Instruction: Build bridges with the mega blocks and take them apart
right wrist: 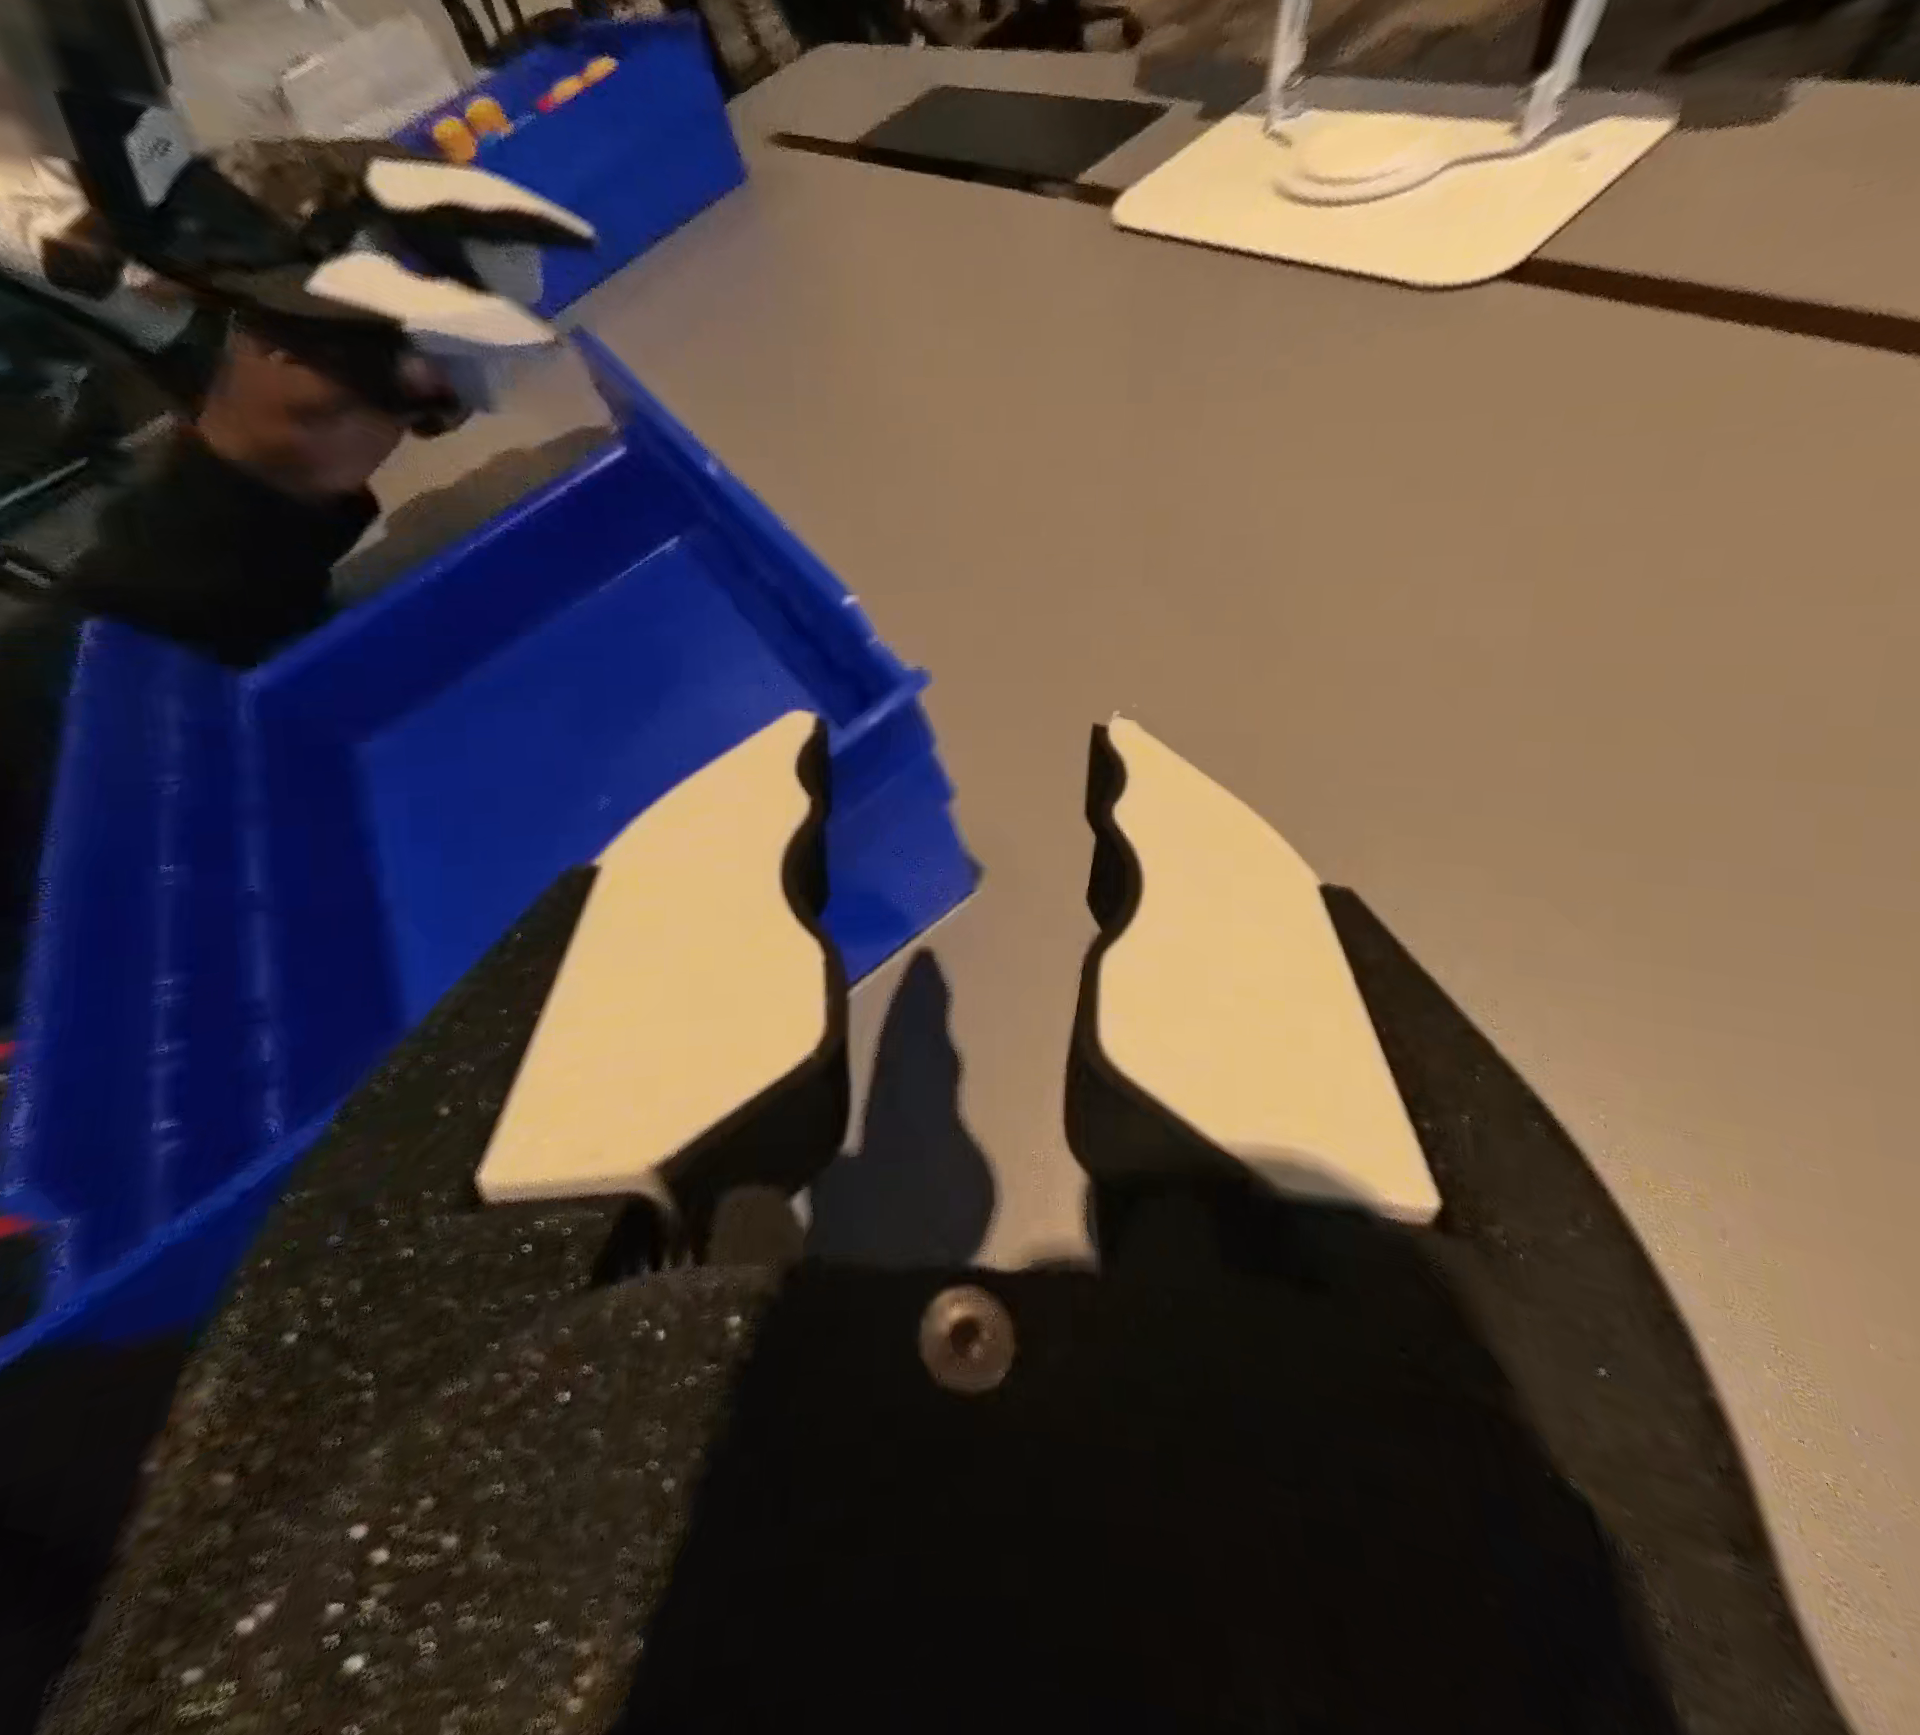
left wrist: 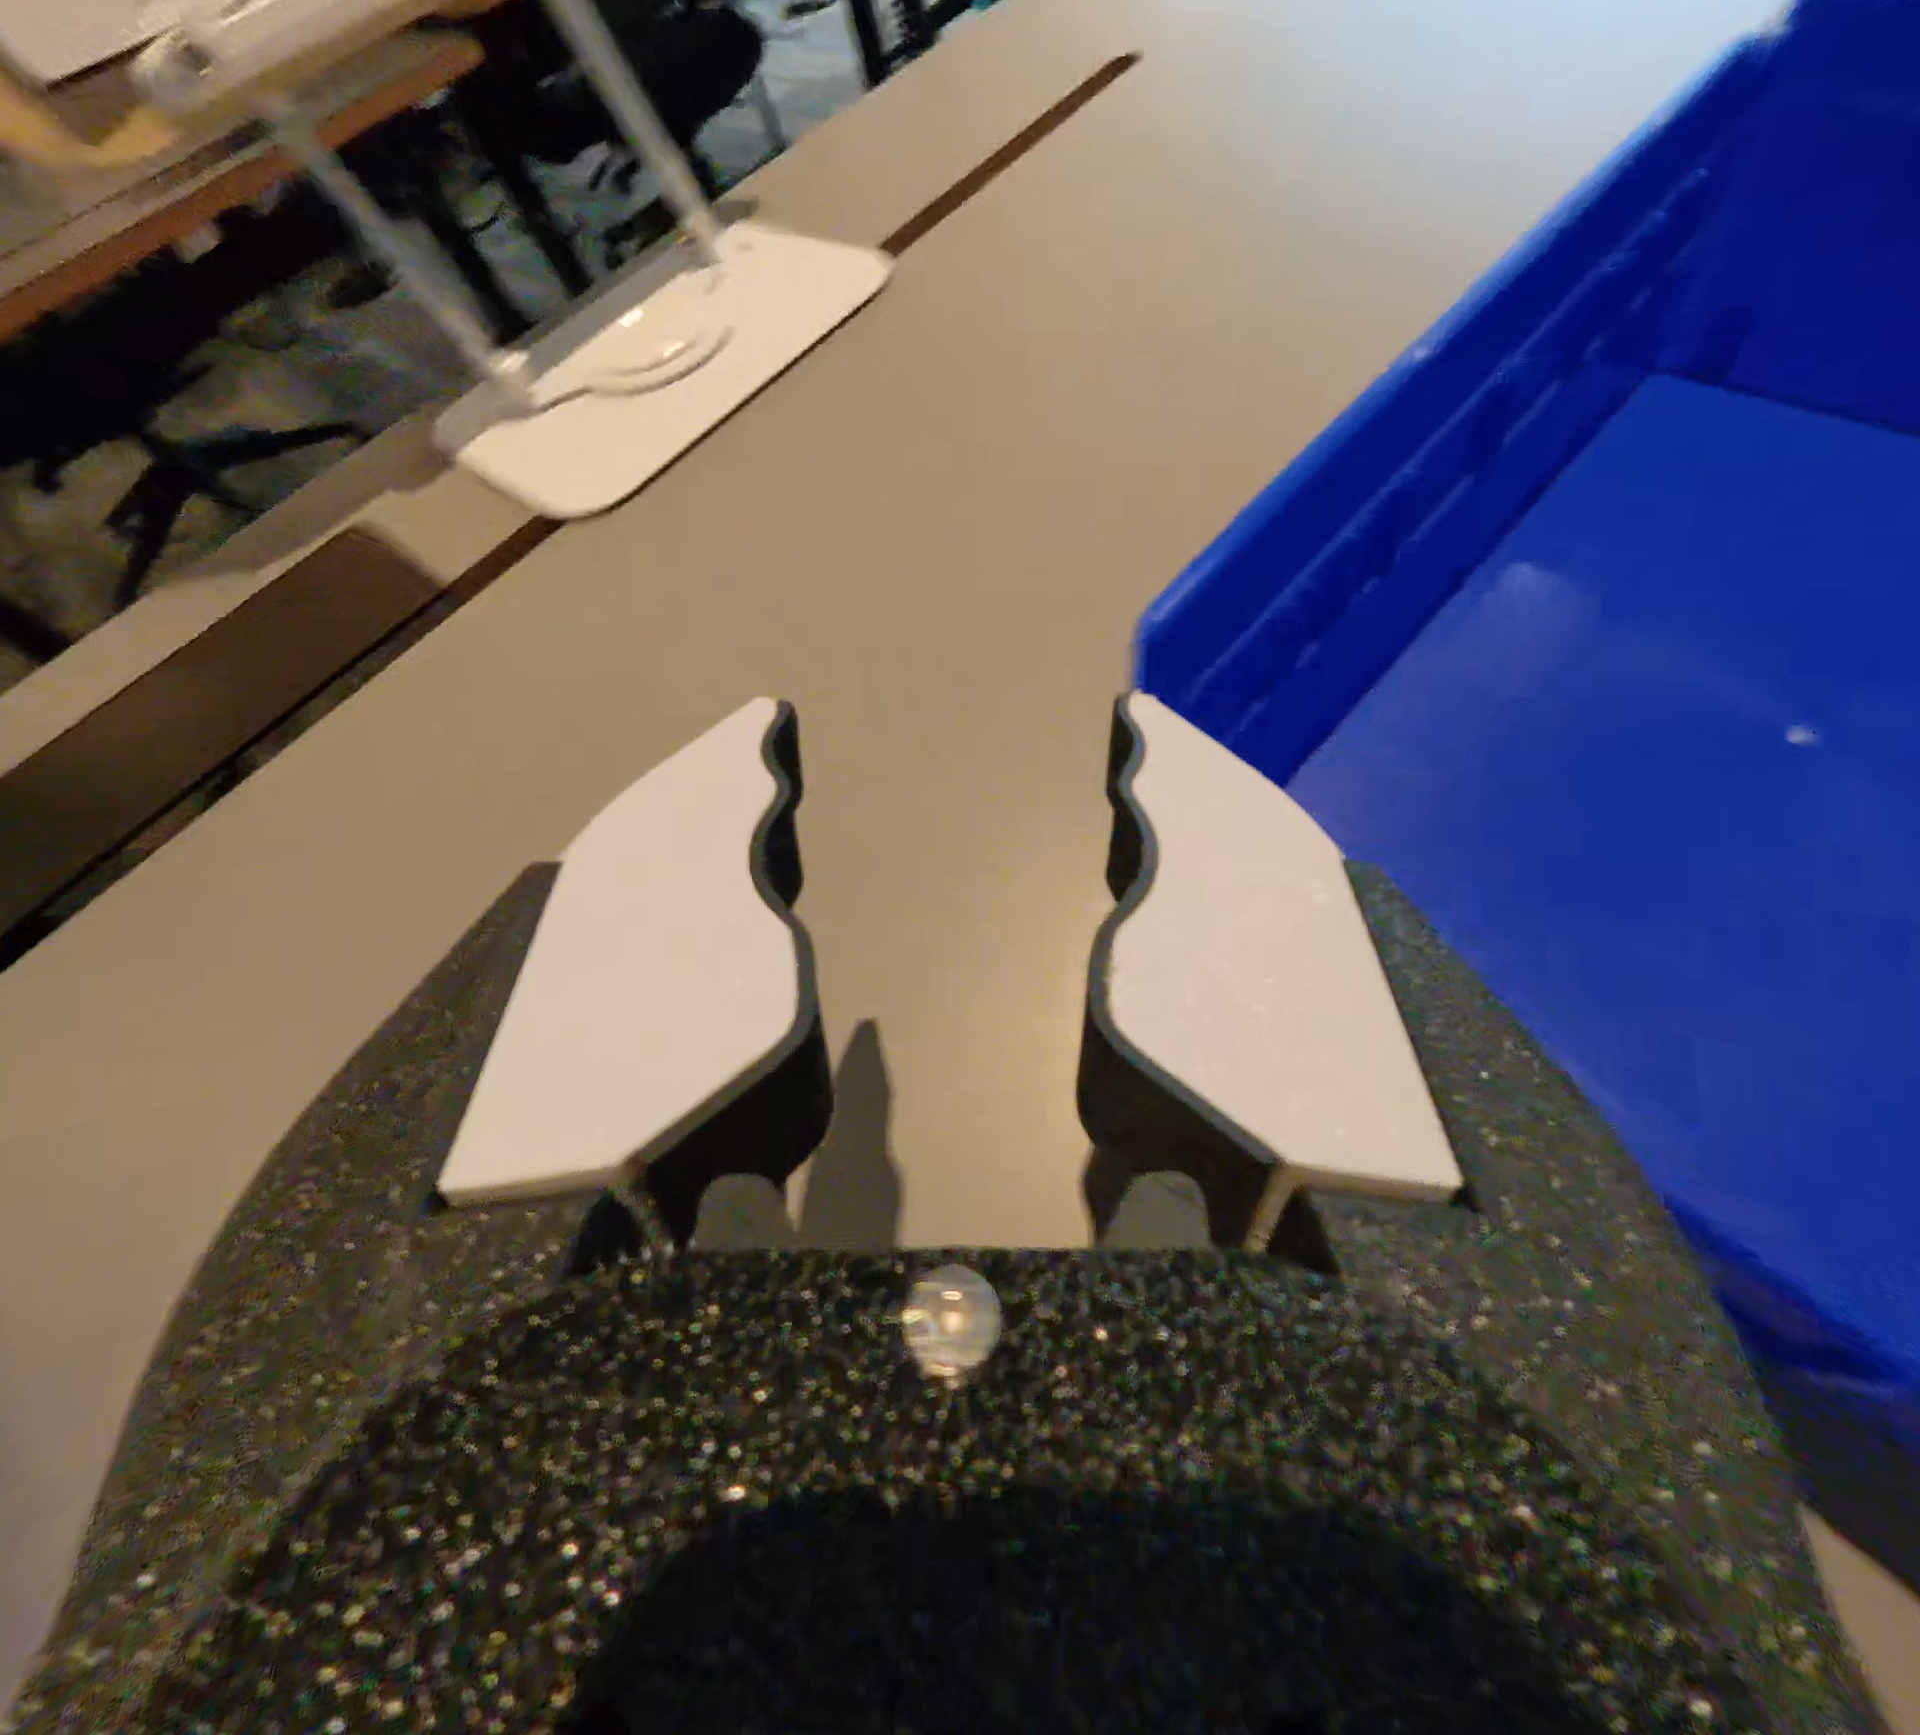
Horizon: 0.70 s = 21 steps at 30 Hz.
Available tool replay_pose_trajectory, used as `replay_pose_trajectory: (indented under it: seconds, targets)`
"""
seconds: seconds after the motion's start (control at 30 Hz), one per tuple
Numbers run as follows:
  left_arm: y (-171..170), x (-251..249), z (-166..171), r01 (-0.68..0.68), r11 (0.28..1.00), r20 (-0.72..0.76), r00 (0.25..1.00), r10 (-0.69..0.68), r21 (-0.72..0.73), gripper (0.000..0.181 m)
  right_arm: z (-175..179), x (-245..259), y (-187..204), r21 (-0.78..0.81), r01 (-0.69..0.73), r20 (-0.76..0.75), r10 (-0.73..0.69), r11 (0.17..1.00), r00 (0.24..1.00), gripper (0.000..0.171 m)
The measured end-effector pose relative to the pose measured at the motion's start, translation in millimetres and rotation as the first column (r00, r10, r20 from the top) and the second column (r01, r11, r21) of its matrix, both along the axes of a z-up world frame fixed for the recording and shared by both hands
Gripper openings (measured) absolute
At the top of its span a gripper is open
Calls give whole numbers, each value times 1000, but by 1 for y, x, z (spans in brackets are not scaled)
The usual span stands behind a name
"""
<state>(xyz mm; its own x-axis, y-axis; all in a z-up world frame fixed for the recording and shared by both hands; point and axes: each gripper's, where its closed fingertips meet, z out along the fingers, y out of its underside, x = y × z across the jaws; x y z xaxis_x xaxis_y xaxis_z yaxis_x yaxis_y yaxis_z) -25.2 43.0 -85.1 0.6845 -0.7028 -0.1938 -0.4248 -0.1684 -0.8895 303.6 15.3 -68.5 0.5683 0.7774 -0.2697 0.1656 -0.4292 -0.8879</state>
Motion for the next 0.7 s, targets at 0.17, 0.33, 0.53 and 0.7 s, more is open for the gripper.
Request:
replay_pose_trajectory:
  seconds: [0.17,0.33,0.53,0.7]
  targets:
    - [10,-64,-12,-205,978,-74,977,202,-41,53,-21,-26,-24,-36,-33,212,40,999,976,46]
    - [10,-83,-14,-257,962,-46,966,254,-96,52,-25,-38,-27,-64,-73,266,88,995,960,34]
    - [10,-83,-20,-269,960,-119,958,259,-77,51,-27,-30,-22,-76,-138,414,157,988,897,26]
    - [10,-80,-23,-264,963,-179,951,251,-54,50,-28,5,2,-66,-106,606,124,992,786,20]
